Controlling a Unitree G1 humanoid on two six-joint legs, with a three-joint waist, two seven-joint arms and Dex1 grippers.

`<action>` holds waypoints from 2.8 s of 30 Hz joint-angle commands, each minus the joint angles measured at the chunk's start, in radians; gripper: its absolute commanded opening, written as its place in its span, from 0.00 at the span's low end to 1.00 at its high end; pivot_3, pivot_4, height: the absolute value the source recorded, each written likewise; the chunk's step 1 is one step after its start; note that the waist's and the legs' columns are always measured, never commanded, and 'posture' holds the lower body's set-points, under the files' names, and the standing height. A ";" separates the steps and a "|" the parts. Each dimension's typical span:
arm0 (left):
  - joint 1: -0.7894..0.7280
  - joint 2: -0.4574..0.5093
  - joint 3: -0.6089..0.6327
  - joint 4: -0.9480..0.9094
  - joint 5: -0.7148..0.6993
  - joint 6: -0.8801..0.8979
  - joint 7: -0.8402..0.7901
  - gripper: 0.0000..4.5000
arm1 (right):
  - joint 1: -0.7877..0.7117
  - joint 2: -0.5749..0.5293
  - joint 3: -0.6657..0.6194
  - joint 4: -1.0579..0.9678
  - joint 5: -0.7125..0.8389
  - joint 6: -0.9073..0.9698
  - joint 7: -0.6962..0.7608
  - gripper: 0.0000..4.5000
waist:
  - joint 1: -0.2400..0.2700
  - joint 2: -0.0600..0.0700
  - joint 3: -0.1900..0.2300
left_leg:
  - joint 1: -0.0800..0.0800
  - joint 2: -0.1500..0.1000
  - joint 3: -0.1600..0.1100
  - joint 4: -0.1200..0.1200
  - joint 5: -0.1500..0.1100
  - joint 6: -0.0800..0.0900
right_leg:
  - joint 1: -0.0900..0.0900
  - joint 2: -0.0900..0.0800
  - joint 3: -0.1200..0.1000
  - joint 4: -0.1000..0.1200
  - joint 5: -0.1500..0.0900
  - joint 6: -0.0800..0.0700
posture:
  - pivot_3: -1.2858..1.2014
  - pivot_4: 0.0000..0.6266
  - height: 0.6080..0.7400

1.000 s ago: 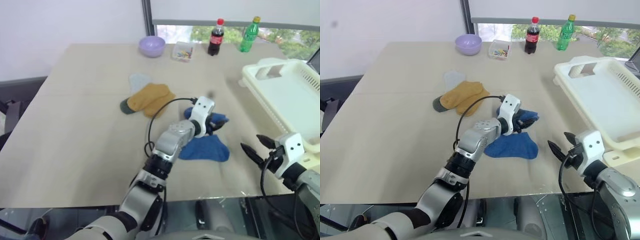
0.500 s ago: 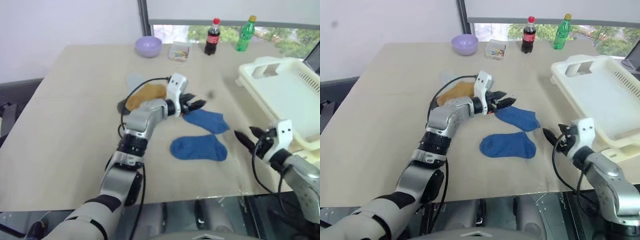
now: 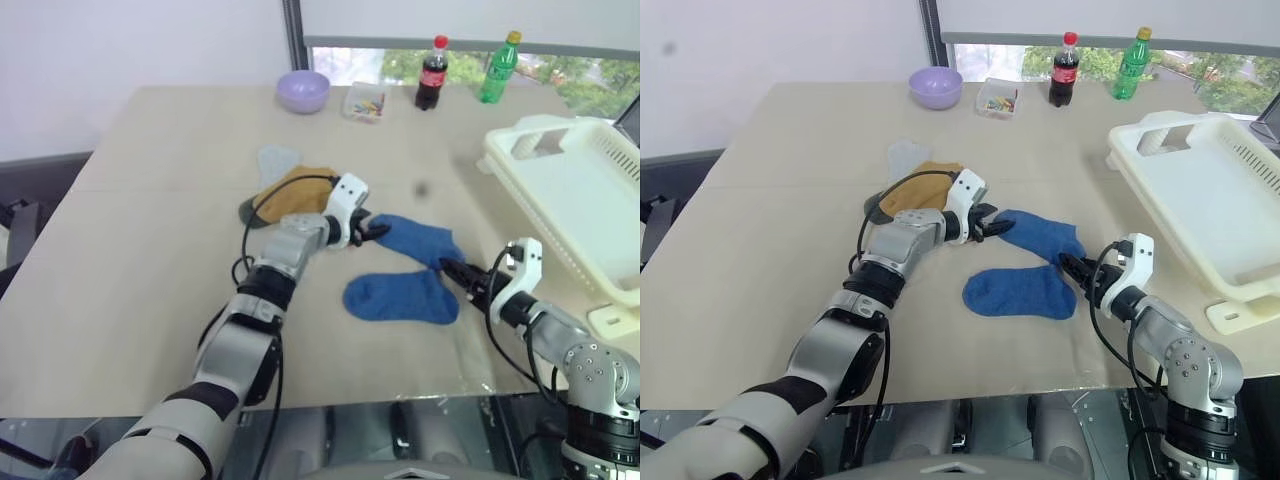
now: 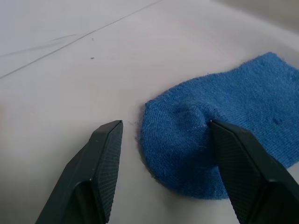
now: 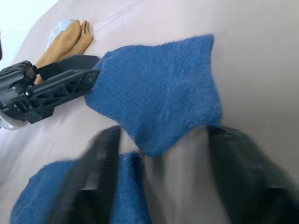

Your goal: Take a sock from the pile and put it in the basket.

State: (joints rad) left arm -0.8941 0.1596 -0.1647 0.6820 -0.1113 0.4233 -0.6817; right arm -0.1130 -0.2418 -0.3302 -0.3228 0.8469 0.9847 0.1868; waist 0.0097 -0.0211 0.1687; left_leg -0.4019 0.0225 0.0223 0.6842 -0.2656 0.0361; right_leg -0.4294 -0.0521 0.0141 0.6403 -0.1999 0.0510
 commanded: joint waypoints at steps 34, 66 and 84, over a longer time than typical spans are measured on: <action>0.033 0.007 -0.080 0.036 0.183 -0.179 0.054 0.65 | 0.030 -0.022 0.026 -0.013 -0.039 -0.064 -0.027 0.00 | 0.002 0.000 0.000 | 0.001 0.000 0.000 0.000 0.000 0.000 | 0.001 0.000 0.000 0.000 0.000 0.000 | 0.52 0.24 1.00; 0.230 -0.020 0.179 -0.429 -0.215 0.207 -0.017 0.00 | -0.050 -0.109 0.174 -0.245 -0.074 -0.101 0.073 0.00 | -0.023 0.000 0.000 | -0.001 0.001 -0.001 0.000 0.000 0.000 | -0.002 0.000 0.000 0.000 0.000 0.000 | 0.52 0.24 1.00; 0.771 0.103 0.224 -1.294 -0.409 0.404 0.149 0.00 | 0.160 -0.222 0.102 -0.432 0.072 -0.031 0.068 0.00 | -0.020 0.000 0.000 | 0.000 0.003 0.000 -0.002 0.000 0.000 | -0.001 -0.002 0.002 -0.002 -0.004 0.000 | 0.52 0.24 1.00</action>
State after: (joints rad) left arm -0.1360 0.2569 0.0588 -0.5441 -0.5017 0.8387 -0.5461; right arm 0.0427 -0.4525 -0.2049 -0.7065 0.8879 0.9567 0.2540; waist -0.0102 -0.0214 0.1690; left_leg -0.4012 0.0250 0.0226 0.6823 -0.2657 0.0359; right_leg -0.4306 -0.0539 0.0157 0.6387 -0.2046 0.0511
